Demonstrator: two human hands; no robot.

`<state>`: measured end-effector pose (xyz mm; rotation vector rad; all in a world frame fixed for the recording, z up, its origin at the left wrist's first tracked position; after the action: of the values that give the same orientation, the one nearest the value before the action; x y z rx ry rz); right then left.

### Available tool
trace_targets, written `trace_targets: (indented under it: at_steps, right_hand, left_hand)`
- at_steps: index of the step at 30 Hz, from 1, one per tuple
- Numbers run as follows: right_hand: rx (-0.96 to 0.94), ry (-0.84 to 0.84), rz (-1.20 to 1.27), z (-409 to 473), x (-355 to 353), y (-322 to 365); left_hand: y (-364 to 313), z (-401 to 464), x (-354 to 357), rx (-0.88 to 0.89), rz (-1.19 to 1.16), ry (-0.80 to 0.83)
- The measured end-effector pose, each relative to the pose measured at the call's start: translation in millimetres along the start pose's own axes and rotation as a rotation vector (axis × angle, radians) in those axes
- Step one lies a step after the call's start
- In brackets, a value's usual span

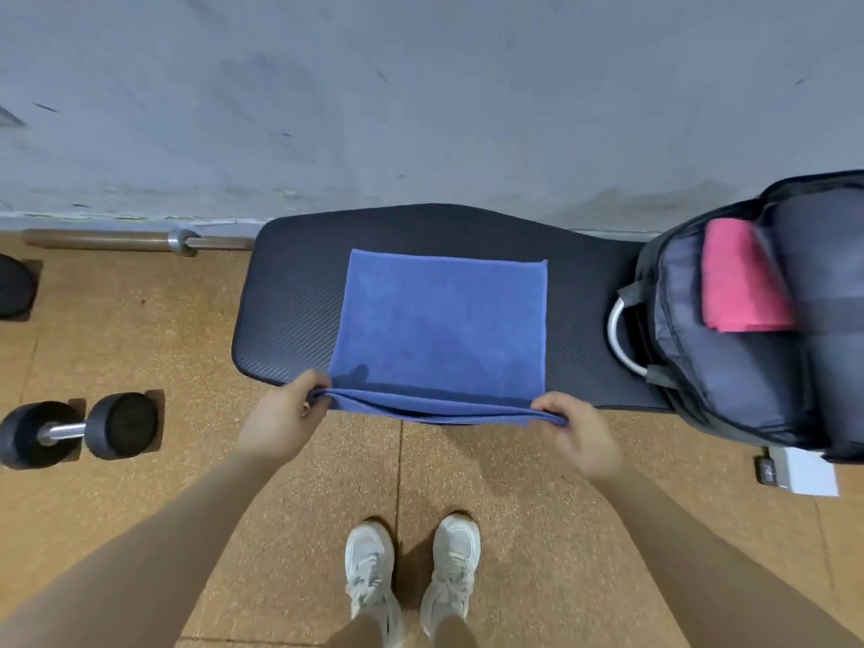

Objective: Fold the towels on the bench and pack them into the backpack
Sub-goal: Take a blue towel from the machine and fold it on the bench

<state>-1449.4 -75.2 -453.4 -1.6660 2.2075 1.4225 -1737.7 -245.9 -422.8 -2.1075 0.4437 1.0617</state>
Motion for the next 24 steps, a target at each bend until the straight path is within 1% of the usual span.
trace_targets:
  at_steps: [2,5,7,8,9,12,16,21,24]
  right_hand:
    - [0.024,-0.101,0.155,7.4,-22.6,10.4]
    - [0.069,-0.176,0.294,33.6,-40.6,25.1]
    - [0.081,-0.228,0.325,56.3,-49.3,32.6]
    - [0.075,-0.256,0.3,67.6,-53.9,37.2]
    - [0.062,-0.278,0.246,79.4,-58.1,42.5]
    - [0.056,-0.334,0.098,113.6,-67.1,53.3]
    - [0.134,-0.346,0.057,156.2,-66.9,46.5]
    - [0.201,-0.352,-0.11,186.9,-65.6,39.0]
    - [0.298,-0.364,-0.151,193.2,-64.2,33.2]
  left_hand:
    - [0.4,12.1,-11.3,-0.086,-0.148,-0.035]
    - [-8.7,42.0,-20.6,-0.138,-0.341,-0.088]
    - [-11.7,65.7,-22.9,-0.186,-0.465,-0.117]
    - [-13.3,78.3,-23.0,-0.199,-0.498,-0.123]
    - [-16.2,91.9,-23.3,-0.199,-0.497,-0.121]
    - [-20.8,130.5,-19.9,-0.154,-0.359,-0.085]
    - [-13.1,175.6,-10.5,-0.153,-0.312,-0.072]
    - [-10.1,213.2,5.1,-0.131,-0.127,-0.016]
    - [-11.6,221.4,9.5,-0.153,-0.043,-0.029]
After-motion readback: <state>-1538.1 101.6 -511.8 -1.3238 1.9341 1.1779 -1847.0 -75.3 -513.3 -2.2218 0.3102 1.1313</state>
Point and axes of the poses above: each hand's wrist, its own z-axis towards the middle knuckle, its own x-axis out of the palm, y = z × x, the point moved 10 cm from there along z, towards the middle knuckle, and after that the axes turned 1 degree about -y, right-handed, at the moved point
